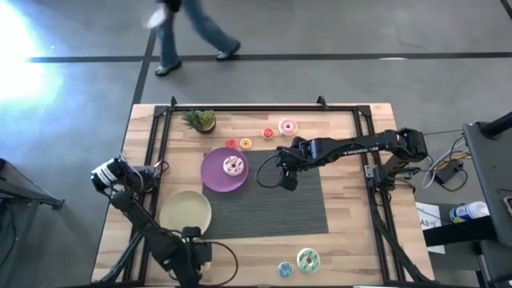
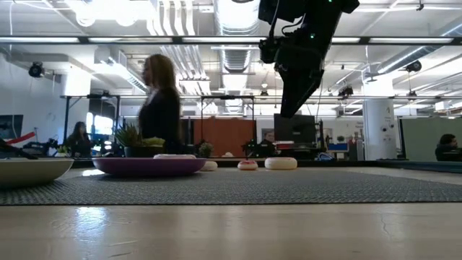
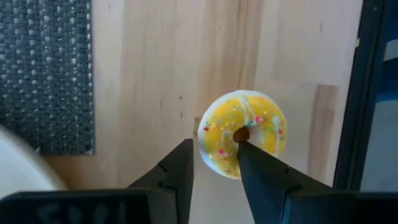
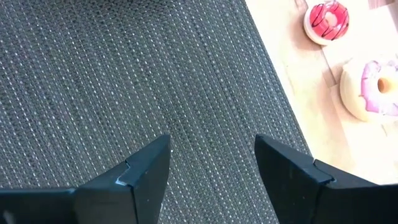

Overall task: Pick & Place donuts
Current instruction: Put the small yellow donut on the gray plate

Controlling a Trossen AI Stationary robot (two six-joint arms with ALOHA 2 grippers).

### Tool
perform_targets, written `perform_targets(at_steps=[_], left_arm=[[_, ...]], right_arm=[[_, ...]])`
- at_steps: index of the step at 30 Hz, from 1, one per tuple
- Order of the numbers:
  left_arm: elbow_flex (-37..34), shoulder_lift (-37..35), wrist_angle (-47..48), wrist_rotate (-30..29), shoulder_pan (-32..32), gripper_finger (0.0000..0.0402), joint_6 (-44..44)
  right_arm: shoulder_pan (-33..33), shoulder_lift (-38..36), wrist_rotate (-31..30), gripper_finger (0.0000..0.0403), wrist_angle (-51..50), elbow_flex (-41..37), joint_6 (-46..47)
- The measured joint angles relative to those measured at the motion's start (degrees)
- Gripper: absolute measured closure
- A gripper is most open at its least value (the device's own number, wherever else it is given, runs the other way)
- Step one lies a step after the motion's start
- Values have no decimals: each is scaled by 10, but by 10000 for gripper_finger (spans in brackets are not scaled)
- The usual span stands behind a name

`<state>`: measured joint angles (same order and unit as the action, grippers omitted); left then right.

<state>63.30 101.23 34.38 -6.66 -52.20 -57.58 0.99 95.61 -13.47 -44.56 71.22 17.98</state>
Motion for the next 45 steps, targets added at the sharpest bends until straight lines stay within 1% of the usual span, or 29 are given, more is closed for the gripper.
perform_targets(at_steps=[4,6,8,12,16,18,20,22,24,26,27,29,32,36,39,41,45], left_arm=[[-8,0,-11,7,10,302,-7],[-8,0,-14,13,17,311,-9],[-8,0,-19,16,20,331,-8],[-8,0,-29,16,27,387,-7],[-6,-8,-22,22,31,399,-13],[7,-26,9,30,31,400,-28],[24,-56,66,24,31,400,-58],[36,-96,141,-13,29,401,-102],[37,-144,219,-63,27,401,-159],[19,-191,274,-106,28,401,-218],[2,-213,286,-110,31,401,-239],[-44,-247,272,-91,39,401,-250],[-122,-275,199,-41,51,401,-246],[-194,-280,109,-9,55,401,-254],[-217,-280,86,-7,55,400,-285],[-224,-280,87,0,55,391,-297],[-224,-280,75,14,55,343,-297]], right_arm=[[0,0,0,179,0,0,0],[0,0,0,179,0,0,0],[0,0,0,179,0,0,0],[0,0,0,179,0,0,0],[0,0,0,179,0,0,0],[0,0,0,179,0,0,-2],[0,0,0,179,-1,0,-5],[0,-1,0,179,-2,0,-9],[0,-3,0,179,-2,0,-14],[0,-6,0,179,-1,0,-18],[0,-6,3,179,-2,0,-20],[0,-7,28,179,-6,-1,-26],[-4,-7,67,179,-17,-7,-31],[-24,-7,75,179,-22,-22,-18],[-48,-8,76,179,-21,-34,-6],[-68,-8,77,179,-18,-44,-4],[-108,-8,82,177,-9,-57,-24]])
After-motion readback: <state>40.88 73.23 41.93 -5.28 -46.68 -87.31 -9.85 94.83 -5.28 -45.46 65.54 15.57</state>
